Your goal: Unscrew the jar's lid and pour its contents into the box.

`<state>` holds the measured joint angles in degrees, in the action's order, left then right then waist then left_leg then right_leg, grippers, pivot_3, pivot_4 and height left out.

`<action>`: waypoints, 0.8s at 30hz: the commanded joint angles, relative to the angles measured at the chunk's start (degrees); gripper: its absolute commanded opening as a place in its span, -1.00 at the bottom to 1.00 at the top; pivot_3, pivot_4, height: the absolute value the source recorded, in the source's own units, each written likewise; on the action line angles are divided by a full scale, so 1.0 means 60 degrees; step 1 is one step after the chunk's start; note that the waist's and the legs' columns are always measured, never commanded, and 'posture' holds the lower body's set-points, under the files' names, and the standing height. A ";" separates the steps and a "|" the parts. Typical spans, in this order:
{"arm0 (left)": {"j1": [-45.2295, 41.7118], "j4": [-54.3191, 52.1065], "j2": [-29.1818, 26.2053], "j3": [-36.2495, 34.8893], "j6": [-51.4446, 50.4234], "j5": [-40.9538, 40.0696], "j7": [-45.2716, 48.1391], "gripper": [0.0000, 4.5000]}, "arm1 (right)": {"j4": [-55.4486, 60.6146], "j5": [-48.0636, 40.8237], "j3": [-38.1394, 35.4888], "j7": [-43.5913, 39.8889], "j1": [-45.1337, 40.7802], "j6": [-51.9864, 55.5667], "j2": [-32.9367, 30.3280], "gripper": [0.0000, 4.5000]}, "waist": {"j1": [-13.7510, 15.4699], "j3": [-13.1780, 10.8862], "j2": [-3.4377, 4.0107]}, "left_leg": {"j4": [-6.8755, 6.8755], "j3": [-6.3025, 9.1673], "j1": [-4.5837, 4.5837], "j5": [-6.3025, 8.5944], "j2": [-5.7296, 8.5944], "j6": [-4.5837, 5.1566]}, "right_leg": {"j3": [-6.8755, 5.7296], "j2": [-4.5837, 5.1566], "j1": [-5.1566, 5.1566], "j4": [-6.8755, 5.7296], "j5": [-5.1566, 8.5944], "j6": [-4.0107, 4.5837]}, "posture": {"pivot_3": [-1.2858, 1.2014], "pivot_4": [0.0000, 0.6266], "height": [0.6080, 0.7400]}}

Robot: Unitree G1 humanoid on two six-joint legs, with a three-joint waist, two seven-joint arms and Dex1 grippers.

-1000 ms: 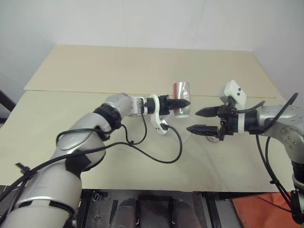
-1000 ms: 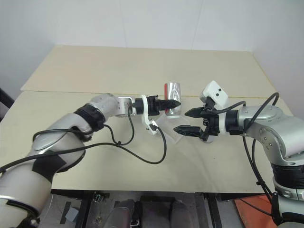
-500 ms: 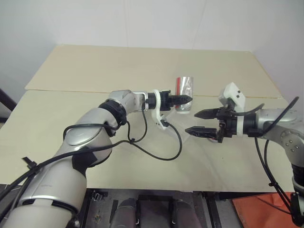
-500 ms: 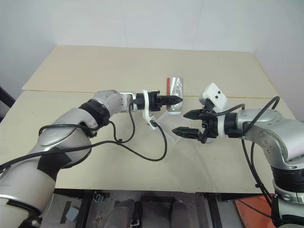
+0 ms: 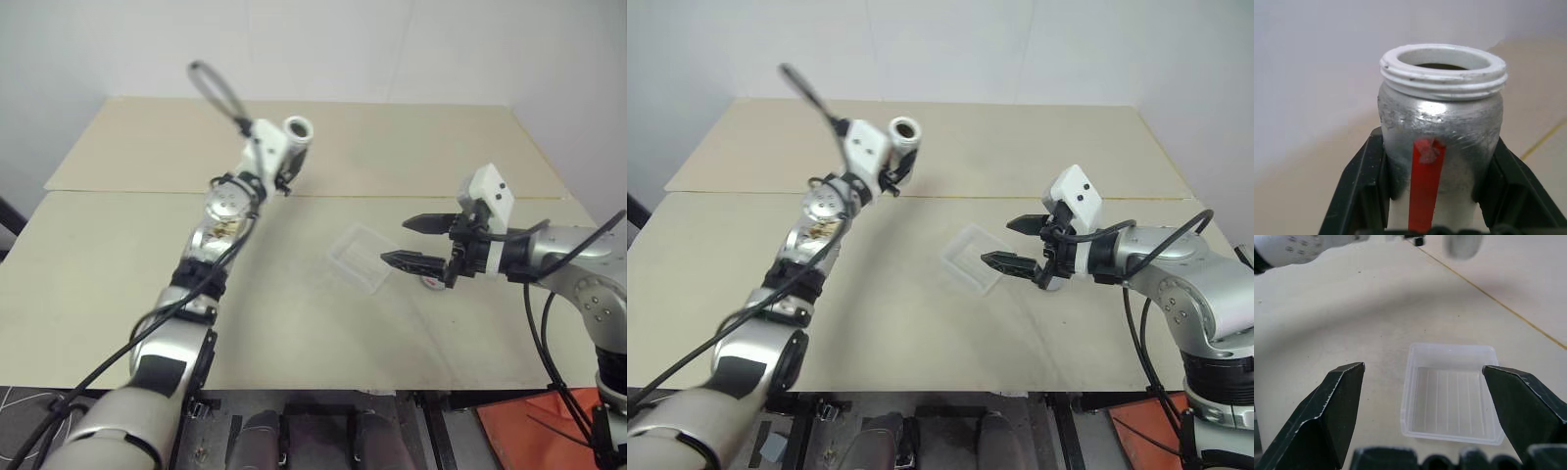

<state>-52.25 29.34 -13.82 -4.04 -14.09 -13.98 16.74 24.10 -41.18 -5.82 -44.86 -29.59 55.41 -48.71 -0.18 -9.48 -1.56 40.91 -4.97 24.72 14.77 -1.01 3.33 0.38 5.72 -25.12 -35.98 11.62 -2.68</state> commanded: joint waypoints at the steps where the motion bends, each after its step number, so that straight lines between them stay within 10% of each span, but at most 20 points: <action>1: 0.0084 -0.2119 0.0297 -0.1211 -0.2297 -0.1450 -0.1049 -0.14 | 0.0060 0.0076 -0.0151 -0.0005 -0.0142 -0.0328 0.0023 0.99 | 0.0017 0.0000 0.0000 | -0.0001 0.0003 0.0000 0.0000 0.0003 0.0001 | 0.0000 0.0000 0.0001 0.0000 0.0000 0.0000 | 0.03 -0.52 1.00; 12: 0.2125 -0.4670 -0.0880 0.1559 -0.1440 0.0474 0.0893 -0.14 | 0.0027 0.0216 0.0127 -0.0092 -0.0188 -0.0426 0.0168 0.99 | 0.0105 0.0001 0.0002 | -0.0016 0.0000 -0.0095 0.0029 0.0023 0.0047 | 0.0007 -0.0011 0.0087 0.0017 -0.0002 0.0006 | 0.03 -0.52 1.00; 19: -0.1704 -0.0261 -0.2616 0.6595 0.5936 0.8941 -0.2592 -0.14 | -0.0251 0.0337 0.0082 -0.0660 -0.0386 -0.0309 -0.0454 0.99 | 0.0282 -0.0001 -0.0001 | -0.0016 0.0010 -0.0118 0.0033 0.0032 0.0054 | -0.0005 -0.0010 0.0124 0.0073 -0.0013 0.0024 | 0.03 -0.52 1.00; 24: -0.4656 0.2434 -0.2281 0.9389 0.8168 1.2922 -0.5654 -0.14 | -0.0562 0.0648 0.0034 -0.1268 -0.0139 -0.0501 -0.1416 0.99 | 0.0389 0.0015 0.0025 | -0.0026 -0.0004 -0.0088 0.0063 0.0027 0.0101 | -0.0013 -0.0007 0.0133 0.0139 -0.0030 -0.0003 | 0.03 -0.52 1.00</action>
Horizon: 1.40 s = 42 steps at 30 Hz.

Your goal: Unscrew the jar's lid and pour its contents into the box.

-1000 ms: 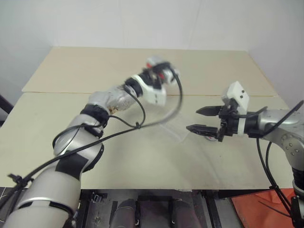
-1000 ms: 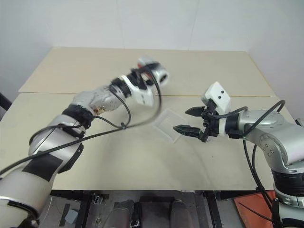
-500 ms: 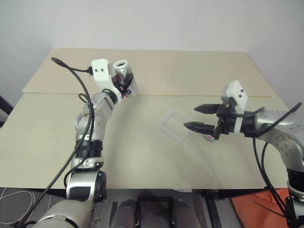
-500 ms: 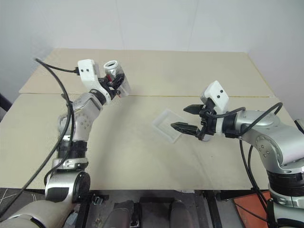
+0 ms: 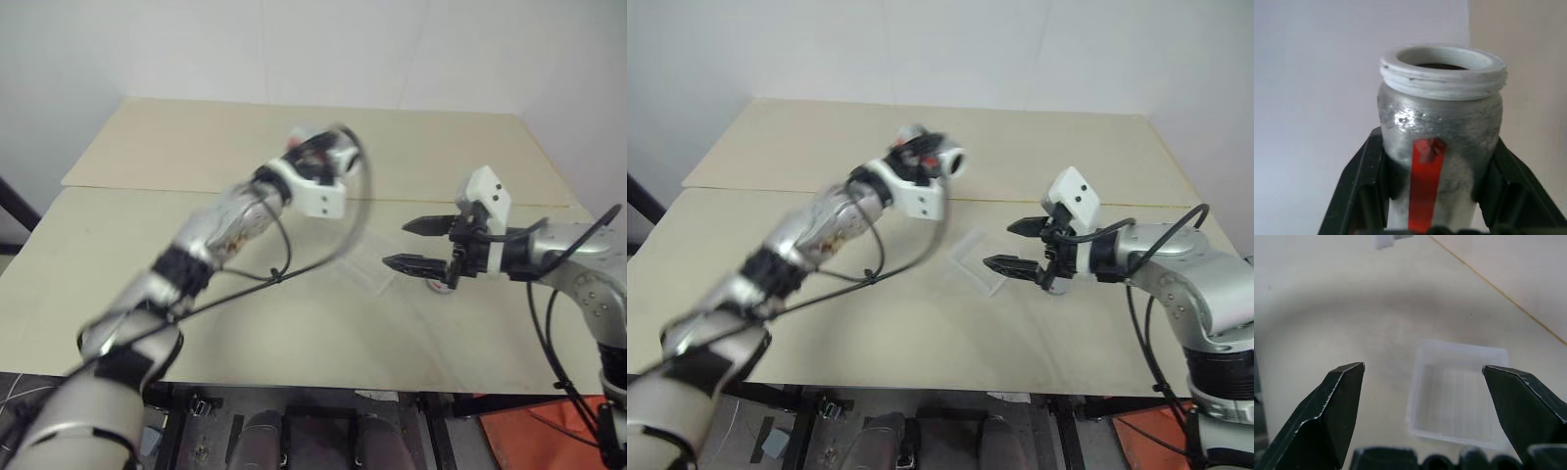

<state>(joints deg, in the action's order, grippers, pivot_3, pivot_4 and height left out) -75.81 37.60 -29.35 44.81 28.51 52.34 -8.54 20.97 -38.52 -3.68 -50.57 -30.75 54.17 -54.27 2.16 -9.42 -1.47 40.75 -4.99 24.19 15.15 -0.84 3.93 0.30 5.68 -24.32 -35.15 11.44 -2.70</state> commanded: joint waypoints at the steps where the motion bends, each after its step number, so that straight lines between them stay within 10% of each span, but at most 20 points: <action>1: -0.1046 0.1354 0.0491 0.1723 0.1331 0.2462 -0.1868 -0.14 | -0.0091 0.0268 -0.0393 -0.0411 0.0150 -0.0324 -0.0681 0.99 | 0.0005 0.0005 0.0010 | 0.0000 -0.0010 0.0009 0.0004 -0.0001 0.0006 | 0.0004 0.0000 -0.0004 0.0000 -0.0003 -0.0008 | 0.03 -0.52 1.00; 9: -0.1686 0.2546 0.1783 0.3583 0.0905 0.4939 -0.3386 -0.14 | 0.0011 0.0206 -0.0916 0.0027 0.0397 -0.0092 -0.0763 0.99 | 0.0002 0.0001 0.0003 | 0.0011 -0.0058 0.0063 0.0005 -0.0002 0.0009 | 0.0026 0.0004 -0.0070 0.0011 0.0002 -0.0034 | 0.03 -0.52 1.00; 22: -0.1389 0.2862 0.1674 0.2657 0.1162 0.3949 -0.3255 -0.14 | 0.0579 -0.0312 -0.1423 0.0428 0.0841 0.0220 -0.0597 0.99 | -0.0005 0.0001 0.0003 | 0.0014 -0.0050 0.0087 0.0008 -0.0002 0.0014 | 0.0033 0.0013 -0.0111 -0.0040 0.0002 -0.0034 | 0.03 -0.52 1.00; 31: 0.1263 0.1734 0.0670 -0.2187 0.1409 -0.3544 0.2788 -0.14 | 0.0383 -0.0123 -0.1412 0.0261 0.0855 -0.0477 -0.0392 0.99 | -0.0224 0.0005 0.0010 | 0.0018 -0.0064 0.0077 -0.0005 -0.0015 -0.0007 | 0.0041 0.0030 -0.0127 -0.0086 0.0002 -0.0033 | 0.03 -0.52 1.00; 36: 0.3595 -0.1709 0.1344 -0.5569 -0.4083 -0.9192 0.6308 -0.14 | 0.0349 -0.0105 -0.1427 0.0151 0.0884 -0.0886 -0.0236 0.99 | -0.0254 0.0005 0.0010 | 0.0050 -0.0056 0.0084 -0.0031 -0.0015 -0.0049 | 0.0031 0.0043 -0.0122 -0.0107 0.0008 -0.0042 | 0.03 -0.52 1.00; 42: 0.5207 -0.3715 0.1619 -0.7008 -0.7412 -1.0885 0.6400 -0.14 | 0.0153 0.0070 -0.1207 0.0178 0.0679 -0.1166 -0.0037 0.99 | -0.0329 0.0006 0.0012 | 0.0049 -0.0043 0.0056 -0.0006 -0.0004 -0.0006 | 0.0041 0.0032 -0.0103 -0.0122 0.0009 -0.0044 | 0.03 -0.52 1.00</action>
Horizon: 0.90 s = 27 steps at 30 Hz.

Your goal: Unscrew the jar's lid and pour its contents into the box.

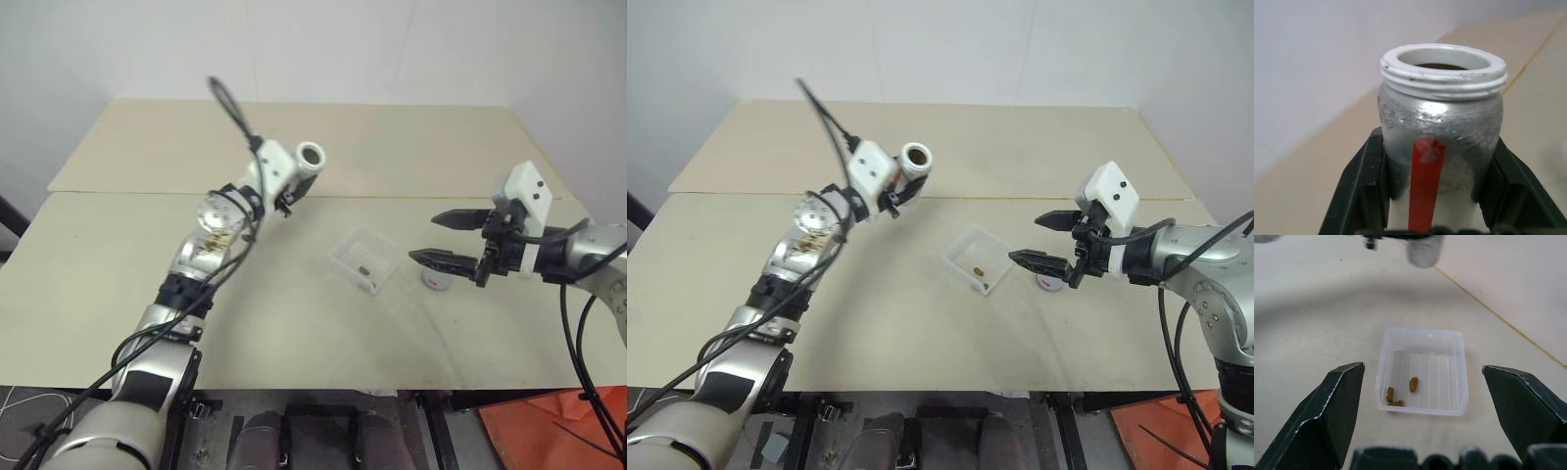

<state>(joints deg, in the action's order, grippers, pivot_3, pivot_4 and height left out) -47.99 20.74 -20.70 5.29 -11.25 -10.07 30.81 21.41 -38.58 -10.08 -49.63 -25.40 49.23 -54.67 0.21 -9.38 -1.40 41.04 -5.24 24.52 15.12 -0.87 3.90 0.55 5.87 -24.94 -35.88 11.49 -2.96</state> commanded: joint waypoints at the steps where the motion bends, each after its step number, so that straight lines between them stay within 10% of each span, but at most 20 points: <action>1: 0.0827 -0.1062 0.0271 -0.0520 -0.0993 -0.0578 -0.0209 -0.14 | 0.0071 0.0101 -0.0113 0.0010 -0.0229 -0.0363 0.0048 0.99 | -0.0003 0.0001 0.0002 | -0.0004 -0.0001 -0.0020 0.0003 0.0002 0.0005 | 0.0002 0.0000 0.0018 0.0003 0.0000 0.0000 | 0.03 -0.52 1.00; 15: 0.2208 0.0071 0.1224 -0.1016 0.0599 -0.0458 -0.0117 -0.14 | 0.0252 0.0189 0.0041 -0.0085 -0.0160 -0.0401 0.0222 0.99 | 0.0074 0.0001 0.0002 | -0.0010 0.0011 -0.0093 0.0011 0.0004 0.0017 | -0.0004 0.0004 0.0101 0.0023 -0.0003 0.0005 | 0.03 -0.52 1.00; 23: 0.2911 -0.0636 0.0875 -0.0986 0.0470 -0.0393 0.0242 0.99 | 0.0316 0.0152 0.0095 -0.0118 -0.0175 -0.0374 0.0302 1.00 | 0.0056 0.0001 0.0002 | -0.0012 0.0011 -0.0097 0.0012 0.0002 0.0019 | -0.0002 0.0005 0.0101 0.0024 -0.0003 0.0005 | 0.03 -0.52 1.00; 27: 0.3675 -0.2430 -0.0354 -0.1105 -0.0451 -0.0851 0.1367 0.99 | 0.0324 0.0134 -0.0010 -0.0164 -0.0071 -0.0392 0.0249 1.00 | 0.0024 0.0001 0.0002 | -0.0018 0.0010 -0.0097 0.0012 -0.0002 0.0018 | 0.0000 0.0007 0.0096 0.0021 -0.0002 0.0006 | 0.03 -0.52 1.00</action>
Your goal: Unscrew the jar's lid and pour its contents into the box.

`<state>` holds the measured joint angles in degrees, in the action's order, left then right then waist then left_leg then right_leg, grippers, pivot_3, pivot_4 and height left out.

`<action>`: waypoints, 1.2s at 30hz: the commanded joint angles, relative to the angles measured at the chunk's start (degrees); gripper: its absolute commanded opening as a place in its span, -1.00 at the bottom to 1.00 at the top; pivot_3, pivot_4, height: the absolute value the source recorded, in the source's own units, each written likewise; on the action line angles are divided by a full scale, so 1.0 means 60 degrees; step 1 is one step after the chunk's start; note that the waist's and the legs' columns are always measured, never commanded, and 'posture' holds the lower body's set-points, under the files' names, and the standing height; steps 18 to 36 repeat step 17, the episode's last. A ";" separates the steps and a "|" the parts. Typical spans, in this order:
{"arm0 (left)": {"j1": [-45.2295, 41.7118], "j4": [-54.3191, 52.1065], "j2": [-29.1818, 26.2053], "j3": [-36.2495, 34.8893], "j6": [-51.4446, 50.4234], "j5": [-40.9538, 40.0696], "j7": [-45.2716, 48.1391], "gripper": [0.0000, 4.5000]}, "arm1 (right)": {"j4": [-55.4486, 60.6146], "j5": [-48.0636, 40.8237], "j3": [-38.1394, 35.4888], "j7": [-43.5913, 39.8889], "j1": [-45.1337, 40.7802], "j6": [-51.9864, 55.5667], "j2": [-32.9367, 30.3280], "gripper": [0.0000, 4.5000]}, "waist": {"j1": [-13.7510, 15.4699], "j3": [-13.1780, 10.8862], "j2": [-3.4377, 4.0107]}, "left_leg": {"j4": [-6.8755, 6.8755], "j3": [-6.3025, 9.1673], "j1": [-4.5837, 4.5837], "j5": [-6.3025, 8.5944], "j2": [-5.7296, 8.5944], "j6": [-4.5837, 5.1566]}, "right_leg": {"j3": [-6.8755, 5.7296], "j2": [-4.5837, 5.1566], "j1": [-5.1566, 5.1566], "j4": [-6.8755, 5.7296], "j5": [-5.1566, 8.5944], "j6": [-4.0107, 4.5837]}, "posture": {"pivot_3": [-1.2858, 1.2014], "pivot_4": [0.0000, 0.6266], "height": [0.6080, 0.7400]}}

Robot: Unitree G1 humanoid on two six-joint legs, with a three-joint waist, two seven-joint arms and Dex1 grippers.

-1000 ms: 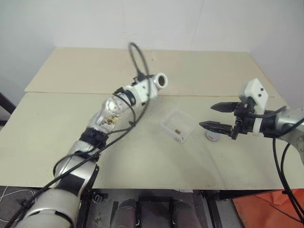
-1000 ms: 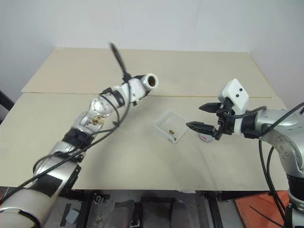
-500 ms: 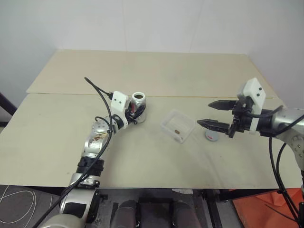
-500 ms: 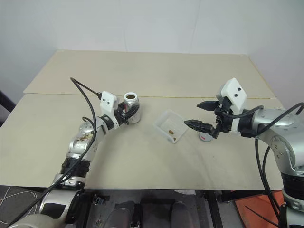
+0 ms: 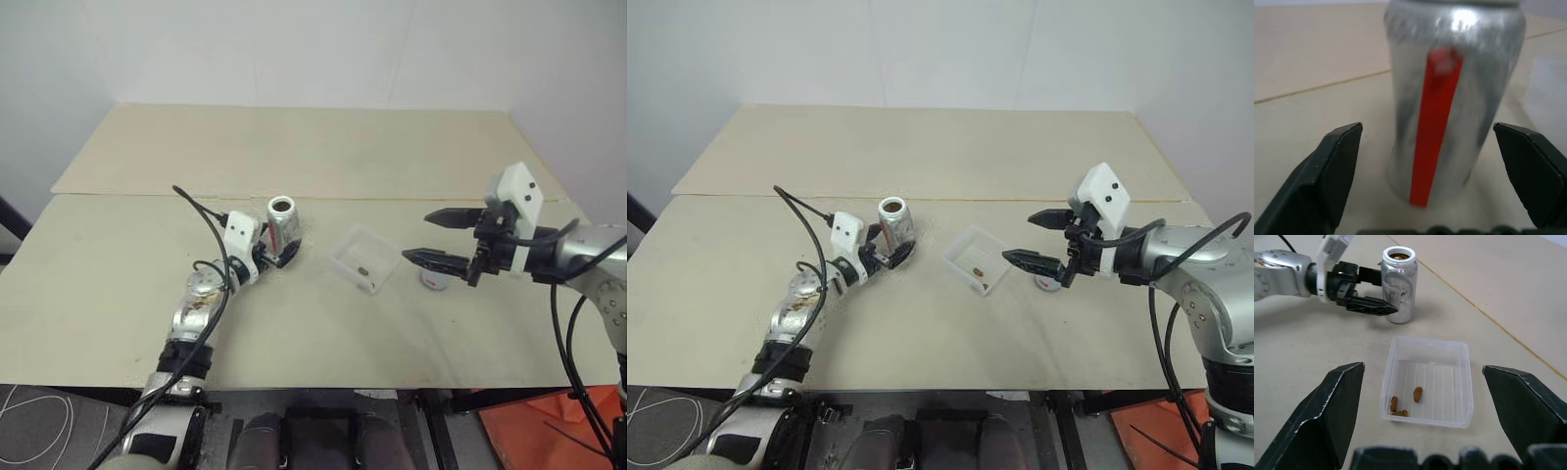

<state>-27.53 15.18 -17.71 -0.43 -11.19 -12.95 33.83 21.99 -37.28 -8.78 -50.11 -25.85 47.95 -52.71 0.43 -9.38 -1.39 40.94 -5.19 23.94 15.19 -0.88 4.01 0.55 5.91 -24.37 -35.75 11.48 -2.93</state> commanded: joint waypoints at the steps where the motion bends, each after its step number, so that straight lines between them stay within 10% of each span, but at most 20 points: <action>1: 0.0509 -0.2009 -0.1338 -0.0170 -0.0605 -0.0533 0.1381 0.99 | 0.0252 -0.0062 -0.0237 -0.0085 0.0053 -0.0190 -0.0096 1.00 | -0.0038 0.0001 0.0002 | -0.0004 0.0000 0.0000 0.0000 -0.0003 0.0000 | 0.0000 0.0000 0.0000 -0.0001 0.0000 0.0001 | 0.03 -0.52 1.00; 11: 0.2591 -0.4734 -0.6157 -0.3576 -0.1896 -0.3654 0.5775 0.99 | 0.0328 0.0043 -0.0358 -0.0266 0.0618 -0.0619 -0.0067 1.00 | -0.0180 0.0004 0.0009 | -0.0034 -0.0015 -0.0033 0.0000 -0.0008 -0.0008 | -0.0012 0.0028 0.0002 0.0045 0.0016 0.0023 | 0.03 -0.52 1.00; 36: 0.3658 -0.5552 -0.6386 -0.4526 -0.2429 -0.4031 0.5501 0.99 | 0.0389 -0.0113 -0.0300 -0.0808 0.0628 -0.0875 -0.0092 1.00 | -0.0156 0.0005 0.0012 | -0.0037 -0.0014 -0.0044 -0.0003 -0.0008 -0.0013 | -0.0023 0.0029 0.0016 0.0047 0.0020 0.0026 | 0.03 -0.52 1.00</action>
